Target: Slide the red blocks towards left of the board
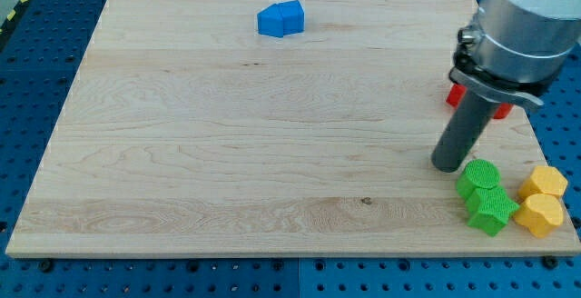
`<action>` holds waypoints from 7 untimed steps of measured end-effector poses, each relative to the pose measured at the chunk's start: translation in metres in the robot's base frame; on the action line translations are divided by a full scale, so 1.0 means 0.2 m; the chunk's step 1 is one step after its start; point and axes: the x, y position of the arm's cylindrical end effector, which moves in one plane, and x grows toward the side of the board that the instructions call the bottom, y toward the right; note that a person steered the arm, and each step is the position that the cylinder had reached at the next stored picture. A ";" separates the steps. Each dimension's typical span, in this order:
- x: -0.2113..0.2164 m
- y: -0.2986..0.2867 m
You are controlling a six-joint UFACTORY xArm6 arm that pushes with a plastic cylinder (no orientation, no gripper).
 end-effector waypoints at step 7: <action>-0.09 0.71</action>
